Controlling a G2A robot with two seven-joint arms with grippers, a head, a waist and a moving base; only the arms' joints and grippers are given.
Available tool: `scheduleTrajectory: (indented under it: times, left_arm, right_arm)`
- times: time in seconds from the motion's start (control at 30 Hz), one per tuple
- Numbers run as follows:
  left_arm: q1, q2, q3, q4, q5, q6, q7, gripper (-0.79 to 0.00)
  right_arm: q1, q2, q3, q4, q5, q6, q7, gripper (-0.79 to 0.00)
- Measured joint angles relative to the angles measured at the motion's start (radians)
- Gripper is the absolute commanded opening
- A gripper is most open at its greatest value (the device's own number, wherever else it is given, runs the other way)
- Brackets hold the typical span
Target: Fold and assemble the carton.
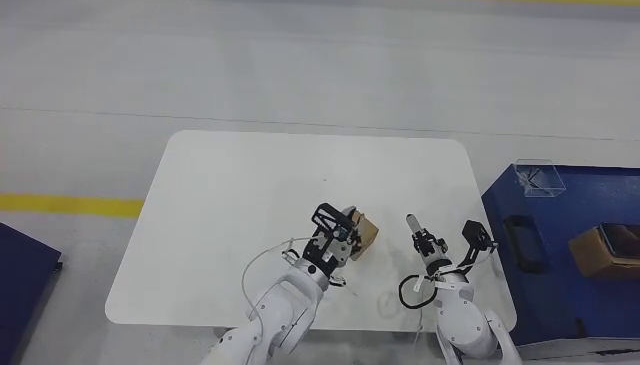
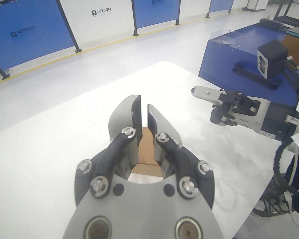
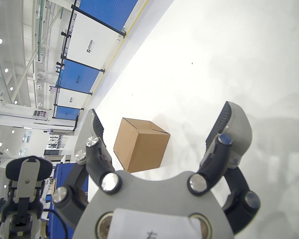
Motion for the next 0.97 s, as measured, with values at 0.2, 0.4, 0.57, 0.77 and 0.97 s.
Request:
scheduleTrajectory:
  times: [0.2,0.4,0.57,0.77,0.97]
  left_arm:
    - [0.000,0.000,0.000,0.000,0.000,0.000,0.000,-0.228]
    - [0.000,0.000,0.000,0.000,0.000,0.000,0.000,-0.030]
    - [0.000,0.000,0.000,0.000,0.000,0.000,0.000,-0.001]
    - [0.000,0.000,0.000,0.000,0.000,0.000,0.000,-0.001]
    - [0.000,0.000,0.000,0.000,0.000,0.000,0.000,-0.001]
  right_arm:
    - [0.000,0.000,0.000,0.000,0.000,0.000,0.000,0.000]
    - [0.000,0.000,0.000,0.000,0.000,0.000,0.000,0.000]
    - [0.000,0.000,0.000,0.000,0.000,0.000,0.000,0.000]
    - [0.000,0.000,0.000,0.000,0.000,0.000,0.000,0.000]
    - [0.000,0.000,0.000,0.000,0.000,0.000,0.000,0.000]
